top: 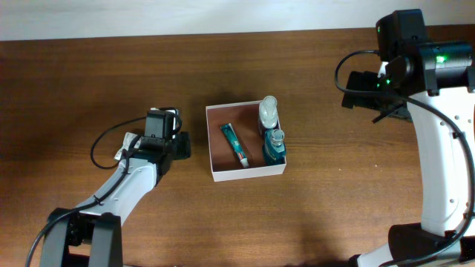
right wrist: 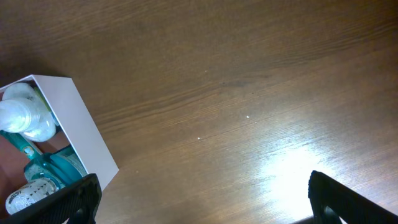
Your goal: Pack container
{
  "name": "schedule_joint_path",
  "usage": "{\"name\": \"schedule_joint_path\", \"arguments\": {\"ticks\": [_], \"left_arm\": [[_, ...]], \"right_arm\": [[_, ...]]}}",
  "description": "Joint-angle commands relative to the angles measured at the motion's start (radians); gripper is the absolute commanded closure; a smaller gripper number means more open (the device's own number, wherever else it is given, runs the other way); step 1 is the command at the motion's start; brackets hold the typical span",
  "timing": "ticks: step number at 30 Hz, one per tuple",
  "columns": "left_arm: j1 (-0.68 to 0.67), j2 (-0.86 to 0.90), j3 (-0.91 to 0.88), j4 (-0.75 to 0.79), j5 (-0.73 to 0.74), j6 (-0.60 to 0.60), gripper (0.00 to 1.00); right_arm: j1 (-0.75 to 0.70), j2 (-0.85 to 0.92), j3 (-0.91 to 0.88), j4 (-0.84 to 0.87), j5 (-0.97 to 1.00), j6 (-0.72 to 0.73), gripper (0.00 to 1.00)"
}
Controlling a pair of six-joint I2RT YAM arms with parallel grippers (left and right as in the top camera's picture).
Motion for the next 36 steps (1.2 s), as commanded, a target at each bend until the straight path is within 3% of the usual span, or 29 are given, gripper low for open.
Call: {"name": "schedule_joint_path", "arguments": {"ticks": [1, 20, 24, 28, 34, 36], "left_arm": [[0.003, 0.009, -0.01, 0.013, 0.01, 0.006, 0.3], [0.003, 0.144, -0.01, 0.082, 0.01, 0.005, 0.3], [0.004, 0.144, -0.01, 0.074, 0.009, 0.006, 0.41], [0.005, 0.144, -0.01, 0.064, 0.002, 0.006, 0.66], [0.005, 0.144, -0.01, 0.061, 0.002, 0.006, 0.67], [0.005, 0.144, -0.01, 0.061, 0.002, 0.006, 0.72]], "right_arm": [[-0.003, -0.001, 0.007, 0.001, 0.016, 0.001, 0.02], [-0.003, -0.001, 0.007, 0.001, 0.016, 0.001, 0.02], [-0.003, -0.001, 0.007, 0.001, 0.016, 0.001, 0.02], [-0.003, -0.001, 0.007, 0.001, 0.016, 0.001, 0.02], [-0.003, -0.001, 0.007, 0.001, 0.016, 0.001, 0.02], [-0.003, -0.001, 0.007, 0.001, 0.016, 0.001, 0.02]]}}
